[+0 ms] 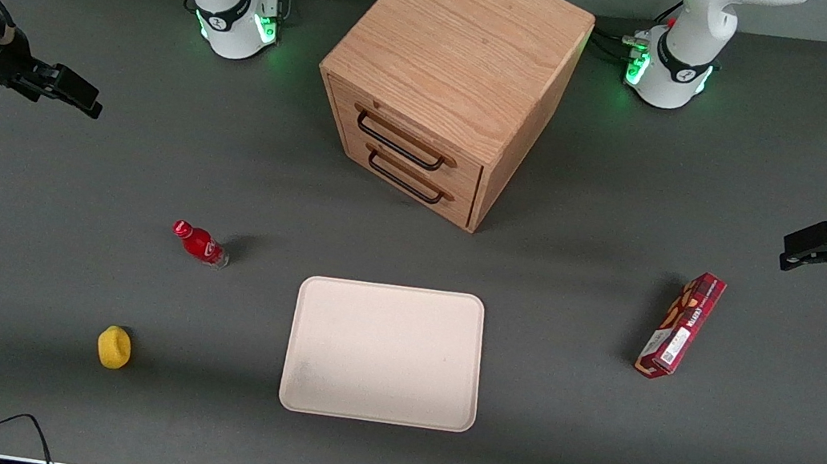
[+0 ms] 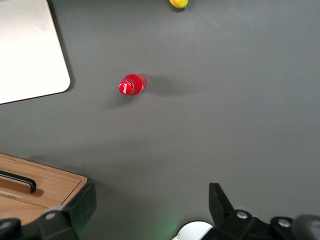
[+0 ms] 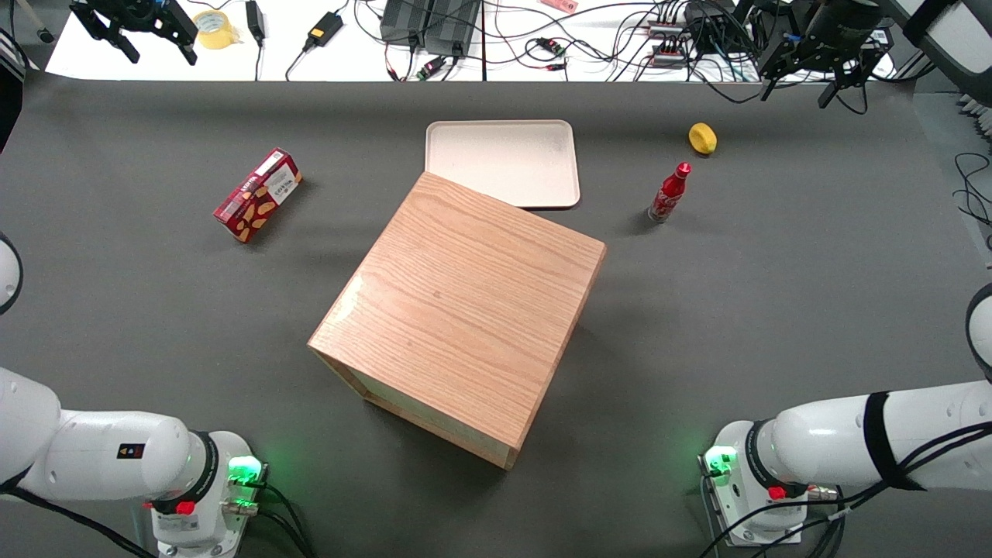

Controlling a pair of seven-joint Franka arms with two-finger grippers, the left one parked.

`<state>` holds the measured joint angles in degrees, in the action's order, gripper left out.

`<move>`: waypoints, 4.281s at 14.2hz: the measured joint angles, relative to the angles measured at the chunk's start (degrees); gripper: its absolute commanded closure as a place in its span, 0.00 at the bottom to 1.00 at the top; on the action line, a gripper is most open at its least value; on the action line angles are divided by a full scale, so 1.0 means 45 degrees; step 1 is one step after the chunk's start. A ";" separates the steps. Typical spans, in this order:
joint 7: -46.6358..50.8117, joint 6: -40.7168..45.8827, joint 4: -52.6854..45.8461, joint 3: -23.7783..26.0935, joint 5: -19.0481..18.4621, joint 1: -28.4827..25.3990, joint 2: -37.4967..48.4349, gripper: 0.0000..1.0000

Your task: Open upper drawer

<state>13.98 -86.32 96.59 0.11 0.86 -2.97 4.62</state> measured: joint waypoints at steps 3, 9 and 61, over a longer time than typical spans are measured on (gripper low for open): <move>0.0000 0.0305 -0.0069 -0.0083 0.0000 0.0006 -0.0050 0.00; -0.0058 0.0752 -0.0537 0.0153 0.0082 -0.0040 -0.0053 0.00; -0.8593 -0.3648 -0.5208 0.6710 0.1801 -0.1109 -1.0479 0.00</move>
<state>-24.69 -102.73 73.16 30.31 8.97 -7.97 -42.53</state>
